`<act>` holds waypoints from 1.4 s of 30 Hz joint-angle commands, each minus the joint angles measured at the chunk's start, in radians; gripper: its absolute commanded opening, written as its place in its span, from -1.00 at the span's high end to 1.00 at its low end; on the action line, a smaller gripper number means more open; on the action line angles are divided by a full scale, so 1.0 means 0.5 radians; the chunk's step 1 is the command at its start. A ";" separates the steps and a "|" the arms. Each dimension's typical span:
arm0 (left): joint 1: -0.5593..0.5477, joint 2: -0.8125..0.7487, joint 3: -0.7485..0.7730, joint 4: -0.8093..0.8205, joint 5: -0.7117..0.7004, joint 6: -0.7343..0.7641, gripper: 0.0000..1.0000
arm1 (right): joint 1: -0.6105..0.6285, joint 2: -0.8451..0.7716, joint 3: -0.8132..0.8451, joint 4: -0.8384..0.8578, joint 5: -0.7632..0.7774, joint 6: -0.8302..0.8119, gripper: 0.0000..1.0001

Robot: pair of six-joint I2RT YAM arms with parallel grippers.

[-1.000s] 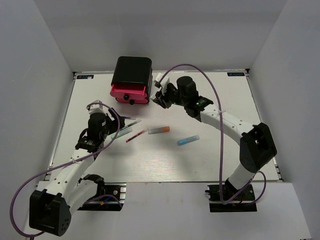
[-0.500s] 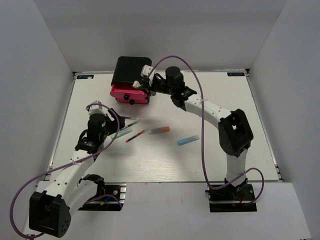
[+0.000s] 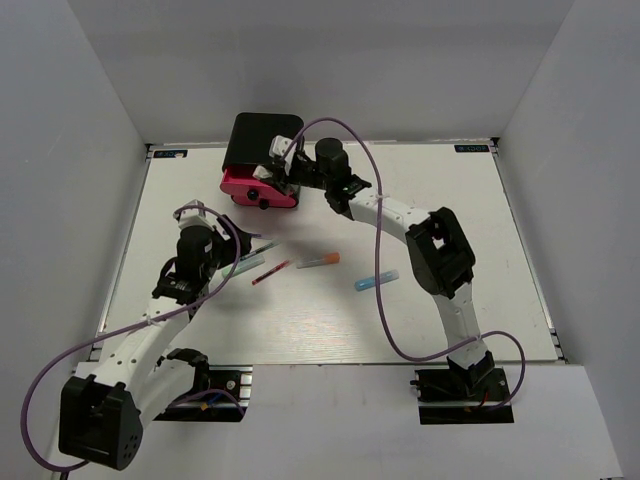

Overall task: Sort the stationery into containers
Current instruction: Place the stationery in the drawer, then close the drawer in the storage box.

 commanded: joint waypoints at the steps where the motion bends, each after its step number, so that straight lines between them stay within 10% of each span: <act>1: 0.013 0.013 0.039 0.078 0.030 -0.028 -0.79 | -0.001 0.011 0.131 0.094 0.011 0.011 -0.06; 10: 0.013 0.050 0.039 0.207 0.030 -0.090 -0.68 | -0.007 -0.072 0.079 0.137 0.021 0.053 -0.53; 26: 0.031 0.697 0.401 0.603 0.073 0.008 0.77 | -0.108 -0.719 -0.598 -0.053 0.162 0.179 1.00; 42: 0.031 1.219 0.806 0.664 0.150 0.051 0.57 | -0.298 -1.112 -1.298 -0.084 0.223 0.170 1.00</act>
